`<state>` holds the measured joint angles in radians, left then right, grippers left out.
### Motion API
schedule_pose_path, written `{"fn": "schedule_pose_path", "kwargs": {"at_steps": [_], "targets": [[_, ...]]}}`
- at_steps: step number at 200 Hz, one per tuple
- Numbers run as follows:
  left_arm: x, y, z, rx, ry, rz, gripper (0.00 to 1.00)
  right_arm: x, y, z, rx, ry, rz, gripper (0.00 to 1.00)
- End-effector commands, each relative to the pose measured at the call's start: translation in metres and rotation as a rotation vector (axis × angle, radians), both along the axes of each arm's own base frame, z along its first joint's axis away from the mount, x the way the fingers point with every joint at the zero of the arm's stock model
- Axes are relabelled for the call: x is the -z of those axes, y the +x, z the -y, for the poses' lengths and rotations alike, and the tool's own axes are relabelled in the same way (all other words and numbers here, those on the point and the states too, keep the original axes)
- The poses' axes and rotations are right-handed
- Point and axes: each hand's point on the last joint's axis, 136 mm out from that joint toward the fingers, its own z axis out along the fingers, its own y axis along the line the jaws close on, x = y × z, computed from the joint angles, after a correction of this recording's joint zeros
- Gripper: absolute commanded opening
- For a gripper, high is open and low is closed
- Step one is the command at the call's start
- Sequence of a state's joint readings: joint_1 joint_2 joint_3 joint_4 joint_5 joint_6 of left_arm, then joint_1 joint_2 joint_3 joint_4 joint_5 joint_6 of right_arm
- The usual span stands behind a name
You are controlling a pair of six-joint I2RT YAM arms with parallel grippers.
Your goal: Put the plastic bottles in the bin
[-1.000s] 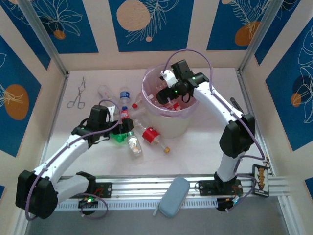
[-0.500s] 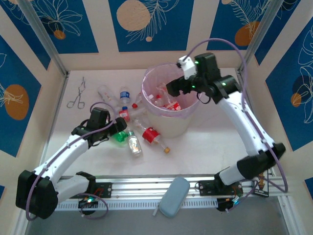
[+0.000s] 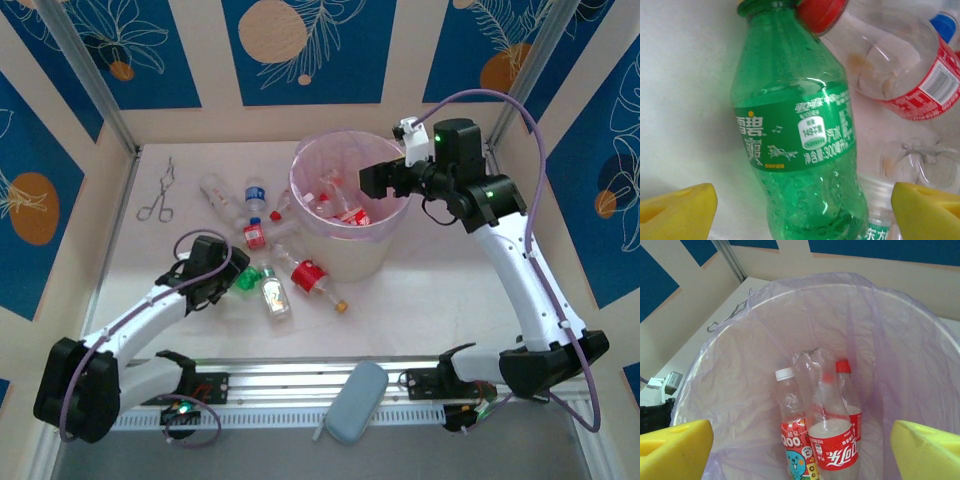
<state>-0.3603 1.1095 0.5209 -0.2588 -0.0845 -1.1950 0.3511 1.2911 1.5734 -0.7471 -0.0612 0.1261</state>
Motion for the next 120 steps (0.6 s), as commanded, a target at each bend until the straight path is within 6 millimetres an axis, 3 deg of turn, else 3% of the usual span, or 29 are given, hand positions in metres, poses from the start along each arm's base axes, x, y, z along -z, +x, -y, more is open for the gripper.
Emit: {"fn": "schedule_pose_path", "kwargs": {"at_steps": [1, 77, 120], "targets": [[0.010, 0.003, -0.002, -0.103, -0.052, -0.014, 0.88, 0.001, -0.003, -0.002, -0.006, 0.028, -0.008, 0.92], [0.034, 0.001, 0.013, -0.086, -0.114, -0.045, 0.92, 0.010, 0.006, -0.004, 0.002, 0.027, -0.027, 0.91], [0.040, -0.005, 0.011, -0.085, -0.099, -0.068, 0.70, 0.015, 0.007, -0.003, 0.011, 0.017, -0.040, 0.91]]}}
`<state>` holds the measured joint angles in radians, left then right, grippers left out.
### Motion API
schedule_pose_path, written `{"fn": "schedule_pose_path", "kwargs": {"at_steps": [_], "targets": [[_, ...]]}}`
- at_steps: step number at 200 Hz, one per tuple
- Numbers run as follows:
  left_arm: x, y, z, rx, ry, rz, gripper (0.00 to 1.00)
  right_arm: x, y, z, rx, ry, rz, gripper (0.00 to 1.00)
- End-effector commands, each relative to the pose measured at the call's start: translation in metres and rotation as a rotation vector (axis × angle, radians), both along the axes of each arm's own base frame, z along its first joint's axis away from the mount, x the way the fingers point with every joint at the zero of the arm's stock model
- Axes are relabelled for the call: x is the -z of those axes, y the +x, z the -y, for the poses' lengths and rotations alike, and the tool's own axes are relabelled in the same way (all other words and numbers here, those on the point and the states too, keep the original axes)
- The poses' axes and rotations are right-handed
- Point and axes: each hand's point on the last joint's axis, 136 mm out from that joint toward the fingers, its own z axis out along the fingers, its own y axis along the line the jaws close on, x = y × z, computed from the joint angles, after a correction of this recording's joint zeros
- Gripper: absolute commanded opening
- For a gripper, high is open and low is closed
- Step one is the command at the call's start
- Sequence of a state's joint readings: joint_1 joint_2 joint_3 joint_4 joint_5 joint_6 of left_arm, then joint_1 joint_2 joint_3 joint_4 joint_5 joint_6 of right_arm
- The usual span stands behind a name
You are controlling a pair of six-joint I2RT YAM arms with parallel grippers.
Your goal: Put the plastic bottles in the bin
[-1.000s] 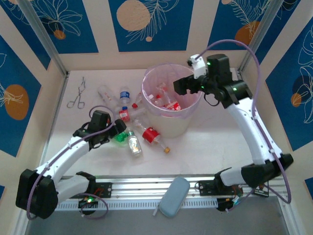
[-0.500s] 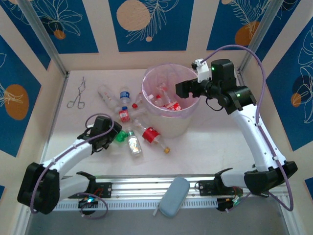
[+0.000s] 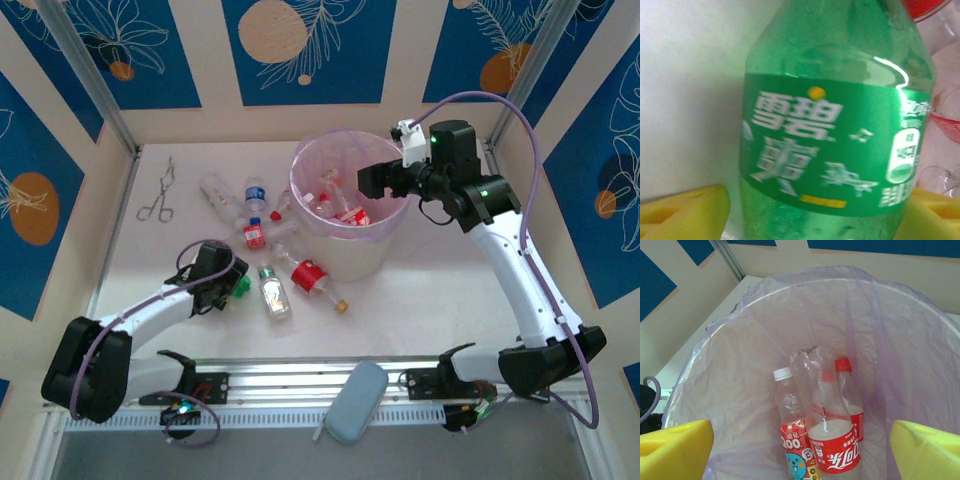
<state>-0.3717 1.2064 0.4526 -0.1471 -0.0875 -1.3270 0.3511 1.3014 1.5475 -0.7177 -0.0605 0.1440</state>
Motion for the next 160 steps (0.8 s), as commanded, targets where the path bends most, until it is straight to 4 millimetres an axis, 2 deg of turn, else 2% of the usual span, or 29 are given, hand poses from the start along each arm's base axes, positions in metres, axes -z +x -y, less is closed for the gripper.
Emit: {"fn": "schedule_pose_path", "kwargs": {"at_steps": [1, 25, 53, 69, 90, 118, 140, 160], "targets": [[0.005, 0.001, 0.010, 0.012, -0.045, 0.006, 0.70, 0.006, 0.001, -0.001, 0.002, 0.008, -0.023, 0.91], [0.003, -0.003, 0.005, 0.012, -0.023, 0.003, 0.60, 0.007, 0.002, 0.000, 0.005, 0.005, -0.024, 0.91], [-0.007, -0.004, 0.001, 0.029, 0.012, 0.024, 0.59, 0.010, 0.002, 0.000, 0.006, 0.007, -0.033, 0.91], [-0.022, 0.000, -0.001, 0.063, 0.048, 0.057, 0.59, 0.011, 0.001, 0.000, 0.007, 0.006, -0.042, 0.91], [-0.056, 0.013, 0.001, 0.170, 0.117, 0.154, 0.57, 0.011, -0.001, 0.000, 0.008, 0.012, -0.053, 0.91], [-0.114, 0.032, 0.016, 0.371, 0.203, 0.328, 0.48, 0.000, -0.007, -0.007, -0.008, 0.056, -0.063, 0.91], [-0.153, 0.040, 0.034, 0.518, 0.224, 0.436, 0.40, -0.009, -0.014, -0.025, -0.054, 0.078, -0.064, 0.91], [-0.182, 0.044, 0.059, 0.653, 0.184, 0.553, 0.33, -0.015, -0.021, -0.049, -0.107, 0.076, -0.062, 0.90]]}}
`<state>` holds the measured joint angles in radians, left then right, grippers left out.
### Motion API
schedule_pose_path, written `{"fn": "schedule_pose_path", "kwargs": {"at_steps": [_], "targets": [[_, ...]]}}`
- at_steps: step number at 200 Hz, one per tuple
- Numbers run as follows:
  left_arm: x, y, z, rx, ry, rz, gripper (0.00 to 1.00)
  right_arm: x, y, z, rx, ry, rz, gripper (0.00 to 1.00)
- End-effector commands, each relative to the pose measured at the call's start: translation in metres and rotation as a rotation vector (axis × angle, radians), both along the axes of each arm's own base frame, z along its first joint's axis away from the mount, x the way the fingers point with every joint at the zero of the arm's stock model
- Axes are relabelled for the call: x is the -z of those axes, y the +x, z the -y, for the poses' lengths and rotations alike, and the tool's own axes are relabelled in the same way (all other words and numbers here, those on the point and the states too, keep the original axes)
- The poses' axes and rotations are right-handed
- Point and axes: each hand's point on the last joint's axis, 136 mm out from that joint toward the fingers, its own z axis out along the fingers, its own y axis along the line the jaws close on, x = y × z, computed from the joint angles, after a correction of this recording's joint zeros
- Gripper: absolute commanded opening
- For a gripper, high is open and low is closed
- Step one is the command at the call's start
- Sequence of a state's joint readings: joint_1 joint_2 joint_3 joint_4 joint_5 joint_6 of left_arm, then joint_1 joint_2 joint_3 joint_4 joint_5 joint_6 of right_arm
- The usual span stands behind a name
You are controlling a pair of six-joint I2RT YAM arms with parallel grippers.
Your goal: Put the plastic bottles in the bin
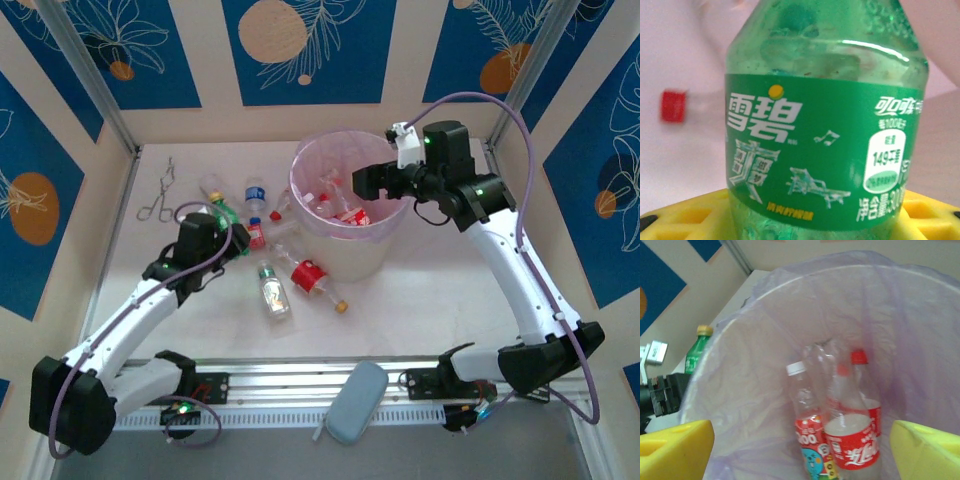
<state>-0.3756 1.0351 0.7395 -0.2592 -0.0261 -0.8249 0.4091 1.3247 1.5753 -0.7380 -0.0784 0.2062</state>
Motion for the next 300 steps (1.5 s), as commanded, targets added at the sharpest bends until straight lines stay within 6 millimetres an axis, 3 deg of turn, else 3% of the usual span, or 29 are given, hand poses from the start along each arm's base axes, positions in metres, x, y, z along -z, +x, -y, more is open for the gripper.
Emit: {"fn": "schedule_pose_path", "kwargs": {"at_steps": [1, 39, 66, 117, 150, 192, 241, 272, 279, 291, 300], "targets": [[-0.035, -0.001, 0.030, 0.251, 0.043, 0.132, 0.33, -0.015, -0.012, -0.028, -0.068, 0.037, -0.006, 0.91], [-0.081, -0.002, 0.071, 0.454, -0.102, 0.284, 0.10, -0.027, -0.027, -0.074, -0.195, 0.056, -0.008, 0.88], [-0.111, -0.006, 0.094, 0.570, -0.226, 0.396, 0.00, -0.028, -0.032, -0.109, -0.285, 0.097, -0.038, 0.86], [-0.144, -0.021, 0.106, 0.670, -0.343, 0.559, 0.00, -0.015, -0.019, -0.155, -0.315, 0.063, -0.054, 0.86], [-0.150, -0.027, 0.106, 0.691, -0.333, 0.599, 0.00, -0.015, -0.013, -0.178, -0.352, 0.118, -0.085, 0.86], [-0.152, -0.029, 0.105, 0.692, -0.328, 0.620, 0.00, 0.004, -0.002, -0.198, -0.366, 0.107, -0.143, 0.86], [-0.148, -0.026, 0.098, 0.648, -0.288, 0.614, 0.00, 0.003, -0.004, -0.206, -0.391, 0.134, -0.165, 0.68], [-0.144, -0.026, 0.095, 0.629, -0.280, 0.607, 0.36, -0.003, -0.004, -0.204, -0.388, 0.138, -0.149, 0.59], [-0.144, -0.026, 0.094, 0.627, -0.281, 0.607, 0.54, -0.005, -0.004, -0.204, -0.390, 0.142, -0.142, 0.58], [-0.144, -0.028, 0.095, 0.636, -0.282, 0.608, 0.97, -0.010, -0.003, -0.203, -0.385, 0.146, -0.122, 0.58], [-0.145, -0.032, 0.096, 0.653, -0.287, 0.609, 1.00, -0.017, 0.001, -0.202, -0.378, 0.150, -0.093, 0.58]]}}
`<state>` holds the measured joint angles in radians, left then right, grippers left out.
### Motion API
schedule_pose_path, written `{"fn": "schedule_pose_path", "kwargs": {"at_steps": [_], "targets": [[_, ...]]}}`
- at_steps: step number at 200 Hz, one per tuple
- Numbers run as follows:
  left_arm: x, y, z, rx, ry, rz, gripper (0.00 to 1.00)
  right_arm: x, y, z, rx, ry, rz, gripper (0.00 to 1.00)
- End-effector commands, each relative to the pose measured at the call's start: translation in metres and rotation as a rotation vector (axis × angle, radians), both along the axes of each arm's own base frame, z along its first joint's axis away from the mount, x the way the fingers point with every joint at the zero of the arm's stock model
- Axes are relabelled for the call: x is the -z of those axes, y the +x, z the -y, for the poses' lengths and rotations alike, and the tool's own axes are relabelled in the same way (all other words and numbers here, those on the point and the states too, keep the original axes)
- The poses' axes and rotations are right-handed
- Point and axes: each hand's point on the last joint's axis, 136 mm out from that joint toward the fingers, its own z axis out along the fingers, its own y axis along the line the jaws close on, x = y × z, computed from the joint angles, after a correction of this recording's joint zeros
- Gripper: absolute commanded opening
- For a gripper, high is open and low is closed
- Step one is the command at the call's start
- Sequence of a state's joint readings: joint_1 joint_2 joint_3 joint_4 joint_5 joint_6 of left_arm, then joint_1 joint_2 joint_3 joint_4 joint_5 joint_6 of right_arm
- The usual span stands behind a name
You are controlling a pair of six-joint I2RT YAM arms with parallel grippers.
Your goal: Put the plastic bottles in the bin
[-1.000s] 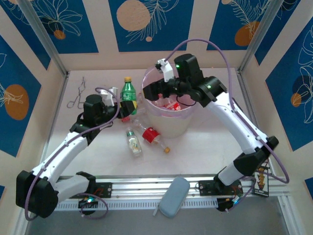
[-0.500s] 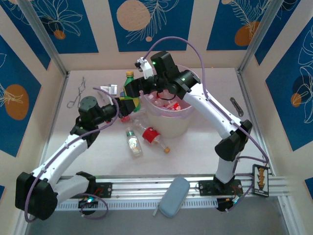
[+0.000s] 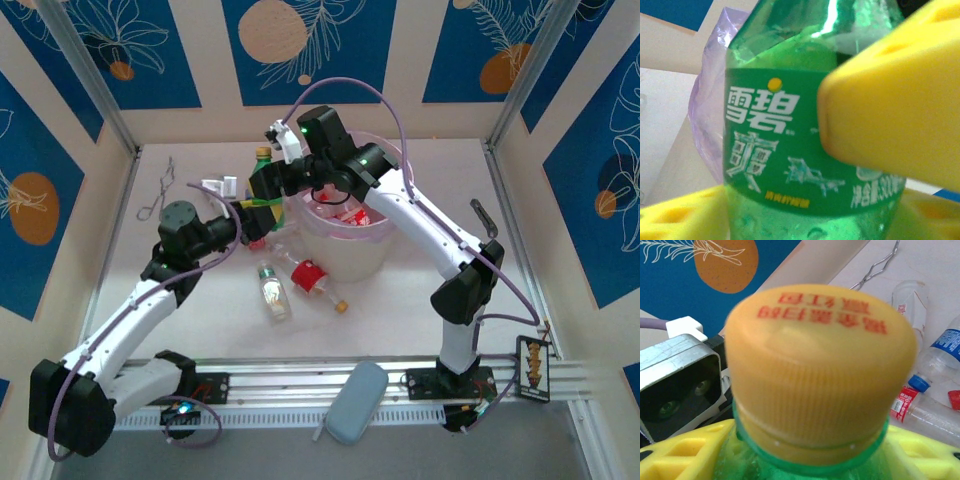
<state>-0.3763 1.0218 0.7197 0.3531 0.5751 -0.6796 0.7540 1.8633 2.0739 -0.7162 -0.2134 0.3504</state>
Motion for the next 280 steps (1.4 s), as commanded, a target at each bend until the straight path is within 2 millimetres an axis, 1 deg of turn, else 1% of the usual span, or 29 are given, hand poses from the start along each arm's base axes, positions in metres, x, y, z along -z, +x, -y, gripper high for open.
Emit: {"fn": "schedule_pose_path", "kwargs": {"at_steps": [1, 19, 45, 61, 86, 113, 131, 150, 171, 187, 201, 220, 233, 254, 280], "targets": [[-0.009, -0.010, 0.001, 0.024, -0.003, 0.051, 1.00, -0.028, 0.004, 0.004, 0.012, 0.048, 0.066, 0.58], [-0.004, -0.019, 0.001, 0.056, 0.009, 0.041, 1.00, -0.050, 0.014, 0.011, 0.030, 0.063, 0.127, 0.56], [0.013, -0.034, -0.004, 0.060, 0.051, 0.005, 1.00, -0.087, 0.022, 0.023, 0.057, 0.100, 0.232, 0.55], [0.025, -0.039, -0.011, 0.030, 0.072, -0.025, 1.00, -0.101, 0.029, 0.035, 0.089, 0.099, 0.285, 0.55], [0.047, -0.045, -0.022, -0.026, 0.095, -0.097, 1.00, -0.105, 0.048, 0.065, 0.181, 0.038, 0.328, 0.55], [0.077, -0.046, -0.028, -0.057, 0.148, -0.201, 1.00, -0.096, 0.065, 0.105, 0.279, -0.045, 0.338, 0.53], [0.095, -0.042, -0.033, -0.096, 0.176, -0.269, 1.00, -0.079, 0.071, 0.129, 0.321, -0.132, 0.328, 0.53], [0.114, -0.034, -0.038, -0.150, 0.193, -0.336, 1.00, -0.055, 0.072, 0.152, 0.348, -0.266, 0.324, 0.51], [0.121, -0.027, -0.032, -0.143, 0.146, -0.372, 1.00, -0.025, 0.072, 0.174, 0.358, -0.410, 0.302, 0.51], [0.129, -0.022, -0.029, -0.136, 0.173, -0.411, 1.00, -0.001, 0.071, 0.187, 0.347, -0.482, 0.259, 0.51], [0.125, -0.017, -0.023, -0.115, 0.168, -0.411, 1.00, 0.019, 0.070, 0.196, 0.332, -0.534, 0.216, 0.51], [0.104, -0.006, -0.012, -0.087, 0.079, -0.374, 0.97, 0.042, 0.068, 0.199, 0.297, -0.591, 0.173, 0.51], [0.096, -0.002, -0.005, -0.057, 0.042, -0.367, 0.97, 0.056, 0.068, 0.201, 0.277, -0.636, 0.153, 0.51], [0.088, 0.005, 0.001, -0.041, 0.005, -0.368, 0.97, 0.079, 0.069, 0.207, 0.261, -0.720, 0.107, 0.51], [0.081, 0.013, 0.006, -0.040, -0.027, -0.369, 0.97, 0.103, 0.069, 0.206, 0.222, -0.771, 0.052, 0.51]]}}
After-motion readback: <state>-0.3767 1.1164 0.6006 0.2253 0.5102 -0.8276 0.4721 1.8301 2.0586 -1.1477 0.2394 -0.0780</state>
